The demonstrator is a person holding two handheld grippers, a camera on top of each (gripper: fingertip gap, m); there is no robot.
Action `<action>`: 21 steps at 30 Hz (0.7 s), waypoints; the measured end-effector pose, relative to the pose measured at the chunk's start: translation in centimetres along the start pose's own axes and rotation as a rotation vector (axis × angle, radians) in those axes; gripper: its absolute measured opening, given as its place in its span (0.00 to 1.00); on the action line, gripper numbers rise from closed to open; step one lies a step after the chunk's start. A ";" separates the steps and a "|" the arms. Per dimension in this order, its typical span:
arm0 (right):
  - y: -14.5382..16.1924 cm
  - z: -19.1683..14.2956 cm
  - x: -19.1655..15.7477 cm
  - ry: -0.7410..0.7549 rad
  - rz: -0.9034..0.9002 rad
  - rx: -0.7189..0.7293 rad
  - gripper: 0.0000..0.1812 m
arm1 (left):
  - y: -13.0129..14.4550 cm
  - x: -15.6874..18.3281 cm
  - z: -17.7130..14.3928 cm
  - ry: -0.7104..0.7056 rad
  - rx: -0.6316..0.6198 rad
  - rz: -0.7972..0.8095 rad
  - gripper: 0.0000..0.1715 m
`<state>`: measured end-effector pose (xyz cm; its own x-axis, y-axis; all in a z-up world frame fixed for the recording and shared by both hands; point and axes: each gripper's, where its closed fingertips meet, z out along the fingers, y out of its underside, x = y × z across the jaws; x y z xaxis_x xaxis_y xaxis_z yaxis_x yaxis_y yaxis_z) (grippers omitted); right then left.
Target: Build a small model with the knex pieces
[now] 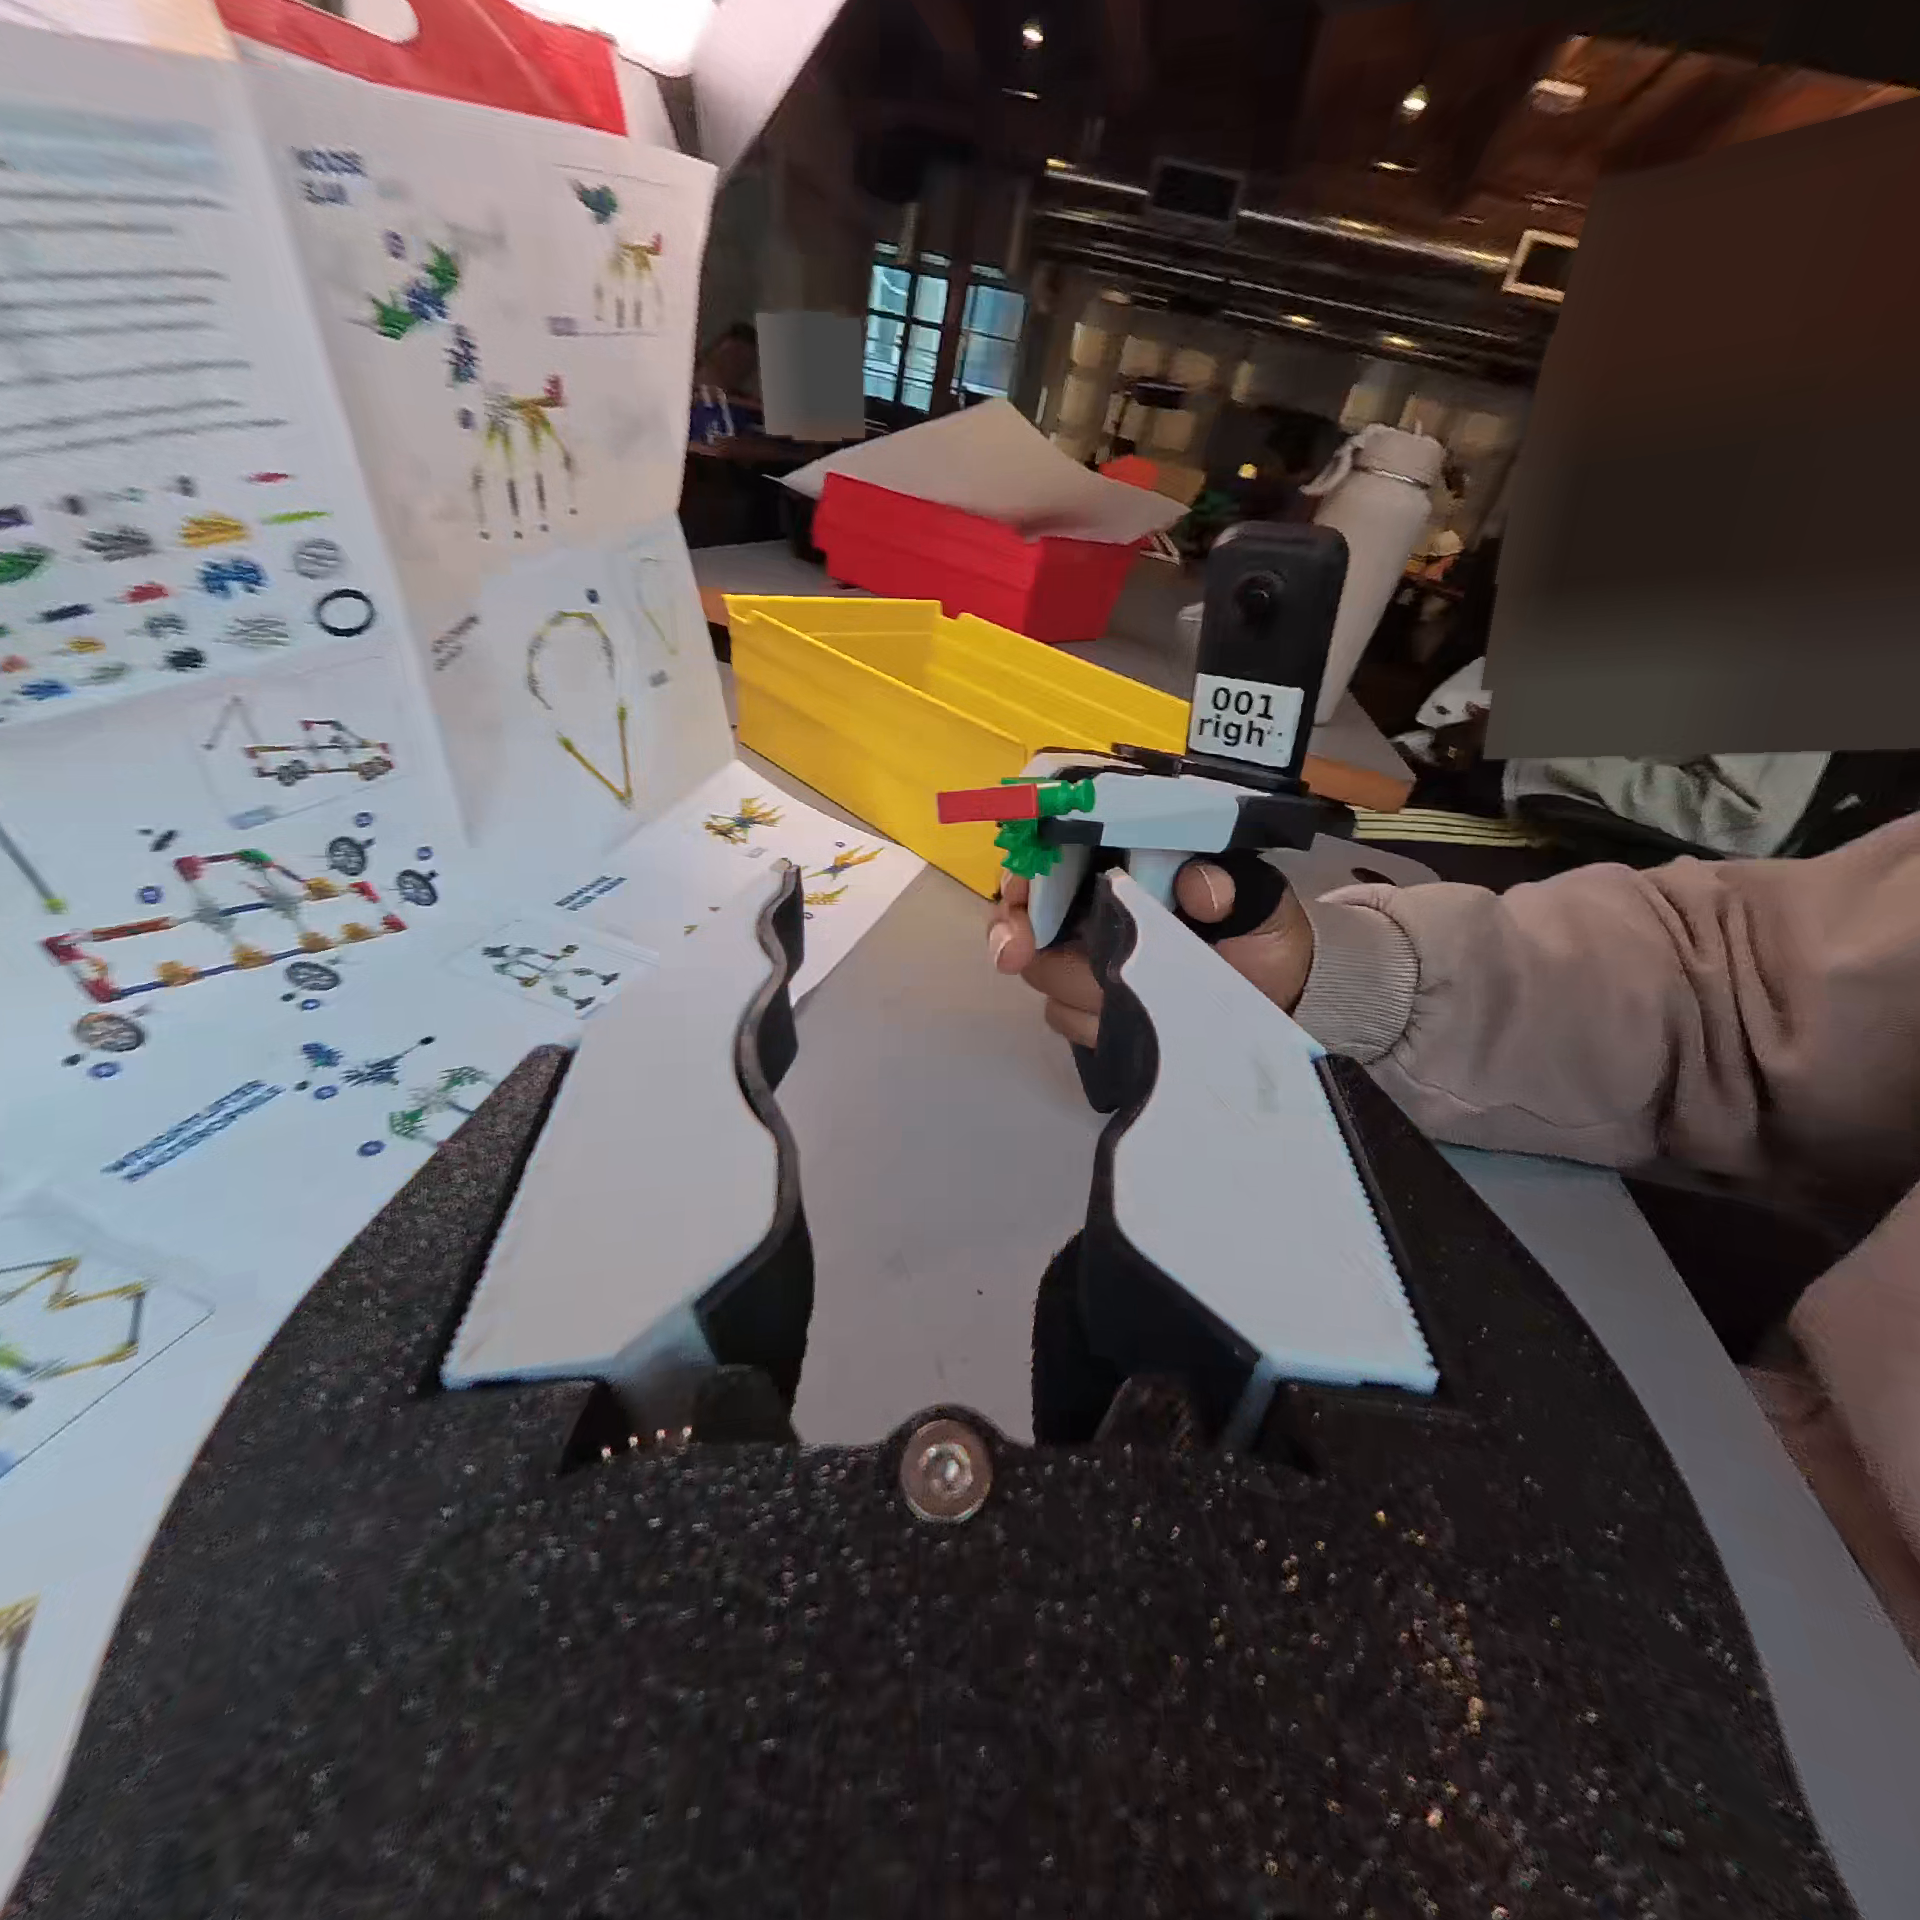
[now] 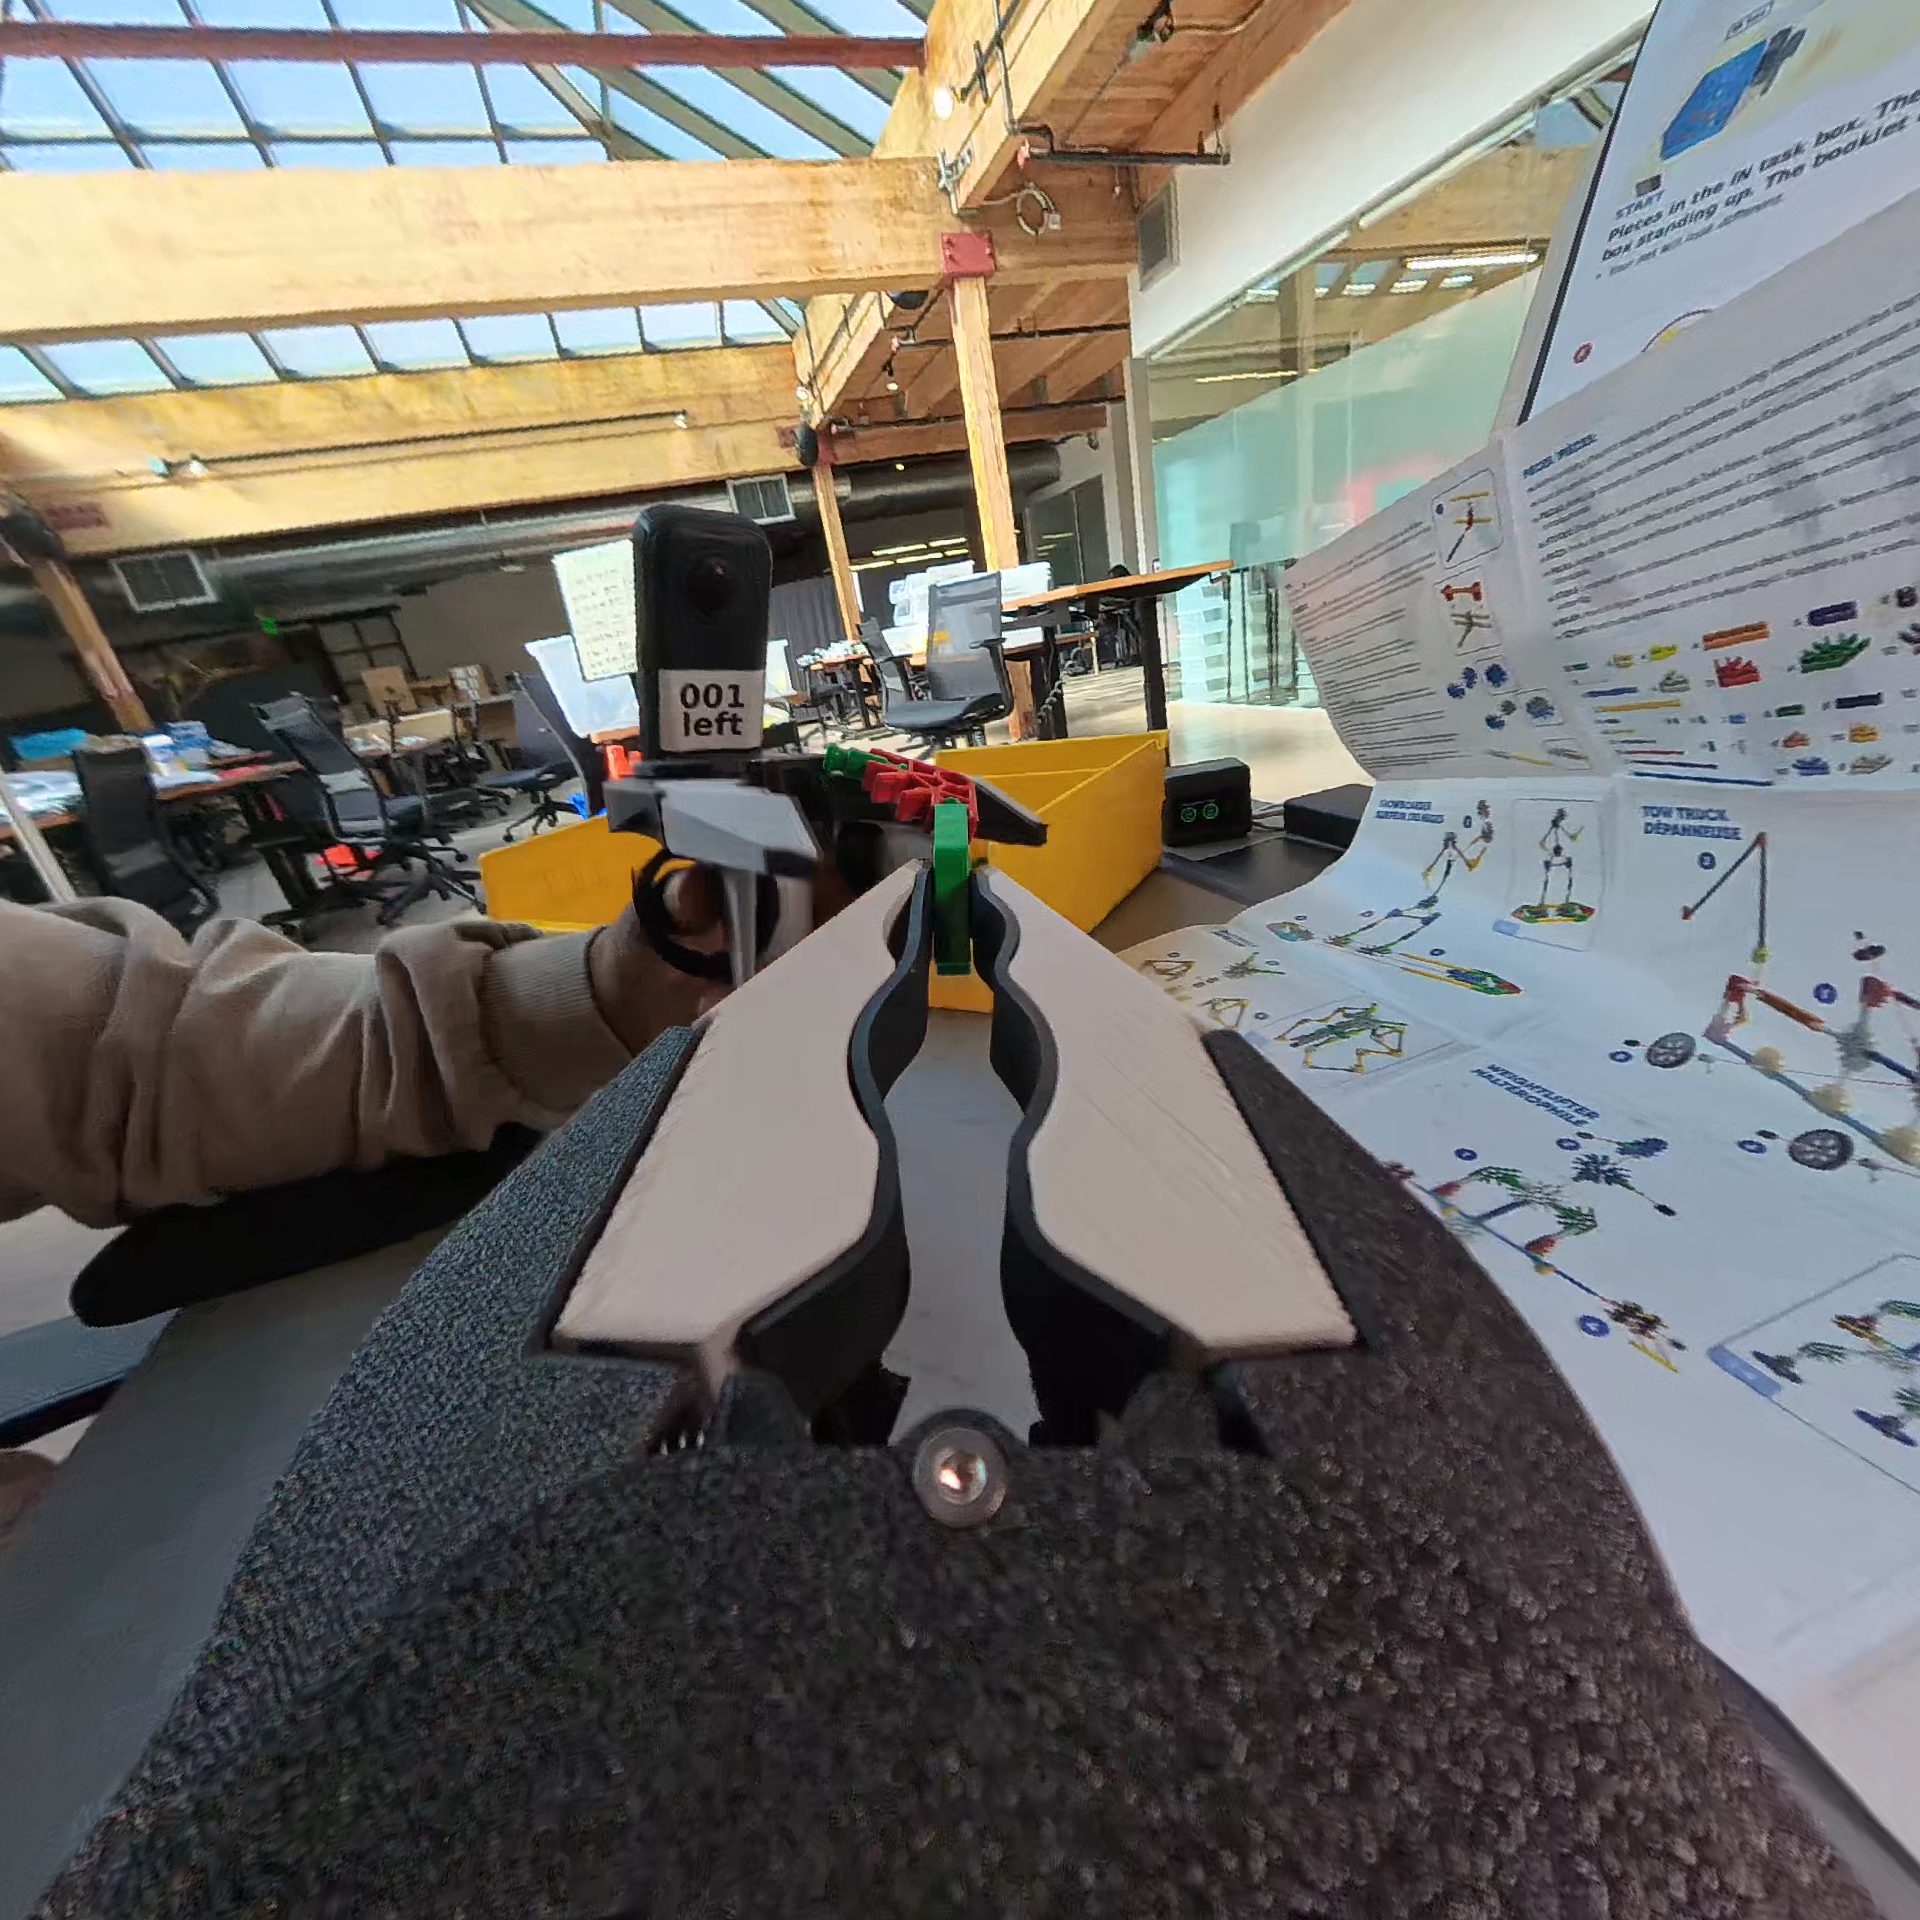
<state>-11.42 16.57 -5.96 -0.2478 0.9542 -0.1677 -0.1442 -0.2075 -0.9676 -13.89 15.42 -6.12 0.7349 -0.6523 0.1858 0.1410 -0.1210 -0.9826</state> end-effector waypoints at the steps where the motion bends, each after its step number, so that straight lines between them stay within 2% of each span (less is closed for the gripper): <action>1: 0.0 0.1 -0.3 -0.025 0.058 0.015 0.03 | 0.8 0.2 0.8 0.000 -0.021 0.042 0.31; 4: 0.4 0.2 -1.5 -0.109 0.253 0.025 0.03 | 1.7 1.7 1.1 -0.017 0.005 0.166 0.25; 7: 1.4 0.5 -3.2 -0.232 0.511 0.014 0.02 | 1.5 3.9 0.0 0.038 0.064 0.123 0.21; 10: 2.5 0.9 -4.9 -0.348 0.751 0.003 0.02 | 1.0 4.4 -1.3 0.064 0.118 0.071 0.13; 14: 3.4 1.2 -6.1 -0.436 0.932 -0.004 0.02 | 0.6 4.6 -1.8 0.144 0.127 0.026 0.08; 16: 3.4 0.9 -6.1 -0.448 0.941 -0.015 0.04 | 0.8 5.1 -1.8 0.191 0.115 -0.016 0.05; 18: 3.4 0.6 -5.9 -0.434 0.871 -0.034 0.05 | 0.9 5.2 -1.6 0.199 0.105 -0.041 0.02; 21: 3.8 0.4 -5.0 -0.326 0.576 -0.097 0.10 | 1.6 4.9 -1.3 0.191 0.040 -0.057 0.02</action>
<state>-11.14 10.93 -8.67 -0.5385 0.5798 -0.6115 0.1806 -0.6294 -0.7558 -10.97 11.06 -6.83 0.5860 -0.7760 0.2334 0.2077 -0.1346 -0.9689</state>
